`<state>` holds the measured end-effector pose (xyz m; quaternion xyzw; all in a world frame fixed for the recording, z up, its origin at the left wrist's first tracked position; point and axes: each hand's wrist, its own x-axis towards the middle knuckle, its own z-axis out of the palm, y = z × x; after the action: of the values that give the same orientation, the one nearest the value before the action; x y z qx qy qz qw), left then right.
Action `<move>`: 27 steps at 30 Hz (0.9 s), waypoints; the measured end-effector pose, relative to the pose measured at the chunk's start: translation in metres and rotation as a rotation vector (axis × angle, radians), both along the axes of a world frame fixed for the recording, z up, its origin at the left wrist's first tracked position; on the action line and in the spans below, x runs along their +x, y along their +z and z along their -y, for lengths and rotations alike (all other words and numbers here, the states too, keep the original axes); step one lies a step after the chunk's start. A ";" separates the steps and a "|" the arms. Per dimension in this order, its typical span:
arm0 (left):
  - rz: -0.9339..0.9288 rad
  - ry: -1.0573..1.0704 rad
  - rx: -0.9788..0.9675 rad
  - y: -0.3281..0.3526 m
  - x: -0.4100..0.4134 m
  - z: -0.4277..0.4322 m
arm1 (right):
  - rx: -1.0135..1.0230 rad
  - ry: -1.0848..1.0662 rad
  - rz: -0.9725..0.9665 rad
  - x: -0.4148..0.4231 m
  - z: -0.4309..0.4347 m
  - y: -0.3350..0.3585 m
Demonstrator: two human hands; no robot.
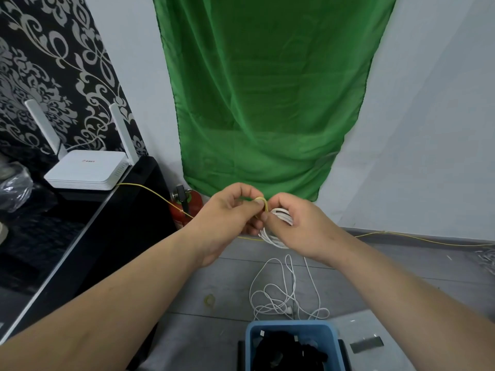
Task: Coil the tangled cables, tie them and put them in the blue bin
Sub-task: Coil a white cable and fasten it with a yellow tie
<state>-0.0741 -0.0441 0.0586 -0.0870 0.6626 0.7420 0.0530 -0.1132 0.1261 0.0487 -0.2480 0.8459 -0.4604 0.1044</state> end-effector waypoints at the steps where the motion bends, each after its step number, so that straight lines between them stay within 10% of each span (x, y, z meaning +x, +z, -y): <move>1: -0.013 0.034 0.024 0.002 -0.001 0.000 | 0.013 -0.005 0.019 0.000 0.001 0.000; 12: -0.037 -0.039 0.203 0.013 -0.005 0.017 | -0.141 -0.231 0.262 -0.003 0.004 -0.009; 27: -0.091 0.048 -0.230 0.010 -0.007 0.006 | -0.115 -0.236 0.238 -0.007 0.007 -0.011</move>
<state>-0.0811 -0.0502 0.0682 -0.0744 0.7427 0.6655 -0.0054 -0.1200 0.1194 0.0375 -0.0961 0.8230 -0.5435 0.1348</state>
